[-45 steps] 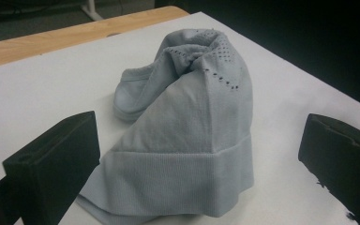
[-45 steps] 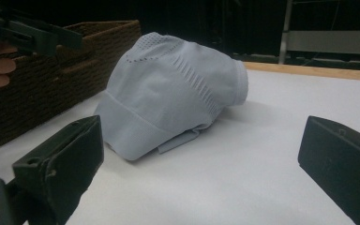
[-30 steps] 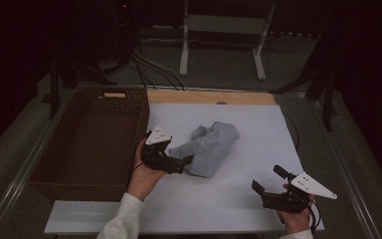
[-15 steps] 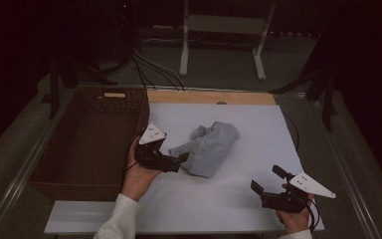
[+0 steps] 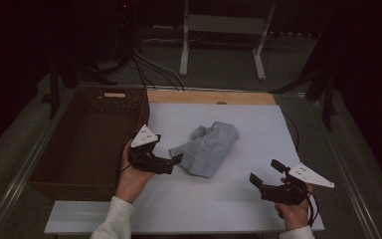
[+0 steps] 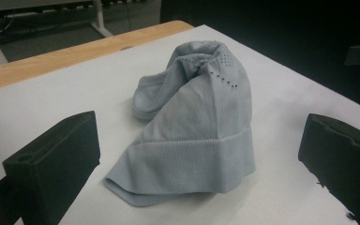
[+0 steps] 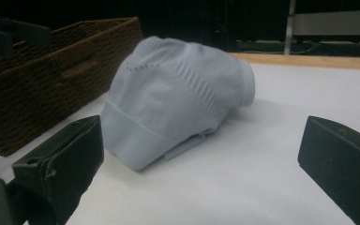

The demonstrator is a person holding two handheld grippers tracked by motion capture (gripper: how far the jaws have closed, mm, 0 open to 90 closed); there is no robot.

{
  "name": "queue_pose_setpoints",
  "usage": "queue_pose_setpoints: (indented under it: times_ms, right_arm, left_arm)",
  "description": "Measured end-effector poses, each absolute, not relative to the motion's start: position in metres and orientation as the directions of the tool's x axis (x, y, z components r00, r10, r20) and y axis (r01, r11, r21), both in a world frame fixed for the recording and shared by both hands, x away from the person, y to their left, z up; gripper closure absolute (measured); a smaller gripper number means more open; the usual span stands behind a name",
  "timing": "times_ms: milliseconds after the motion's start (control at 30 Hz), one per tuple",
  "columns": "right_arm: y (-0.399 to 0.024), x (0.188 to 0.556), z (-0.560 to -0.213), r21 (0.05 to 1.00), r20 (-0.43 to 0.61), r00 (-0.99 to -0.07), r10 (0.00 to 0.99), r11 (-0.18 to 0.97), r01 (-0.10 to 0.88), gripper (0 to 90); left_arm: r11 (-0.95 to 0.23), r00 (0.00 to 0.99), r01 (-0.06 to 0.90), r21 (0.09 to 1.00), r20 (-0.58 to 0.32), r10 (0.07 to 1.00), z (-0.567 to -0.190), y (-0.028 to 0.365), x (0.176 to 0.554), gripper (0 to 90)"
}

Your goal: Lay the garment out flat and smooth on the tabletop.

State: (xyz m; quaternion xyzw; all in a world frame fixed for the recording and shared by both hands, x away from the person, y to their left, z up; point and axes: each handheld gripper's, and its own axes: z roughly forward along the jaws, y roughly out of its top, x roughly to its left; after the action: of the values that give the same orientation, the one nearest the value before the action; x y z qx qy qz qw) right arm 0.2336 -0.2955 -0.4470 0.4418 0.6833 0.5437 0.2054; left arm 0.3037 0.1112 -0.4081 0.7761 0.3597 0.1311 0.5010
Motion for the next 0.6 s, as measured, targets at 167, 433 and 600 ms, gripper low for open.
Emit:
queue_pose_setpoints:
  times_ms: [167, 433, 600]
  right_arm:
    - [-0.293, 0.246, -0.438, 0.924, 0.194, -0.534, 0.823, 0.030, 0.382, 0.6]
    - [-0.285, 0.268, -0.427, 0.926, 0.188, -0.545, 0.817, 0.037, 0.375, 0.6]
    - [-0.275, 0.282, -0.422, 0.923, 0.180, -0.553, 0.813, 0.055, 0.382, 0.6]
  left_arm:
    - [-0.254, 0.709, 0.428, 0.867, -0.149, 0.689, -0.410, 0.110, 0.304, 0.0]
    - [-0.235, 0.708, 0.426, 0.874, -0.160, 0.688, -0.410, 0.111, 0.301, 0.0]
    - [-0.233, 0.710, 0.423, 0.876, -0.160, 0.686, -0.409, 0.112, 0.301, 0.0]
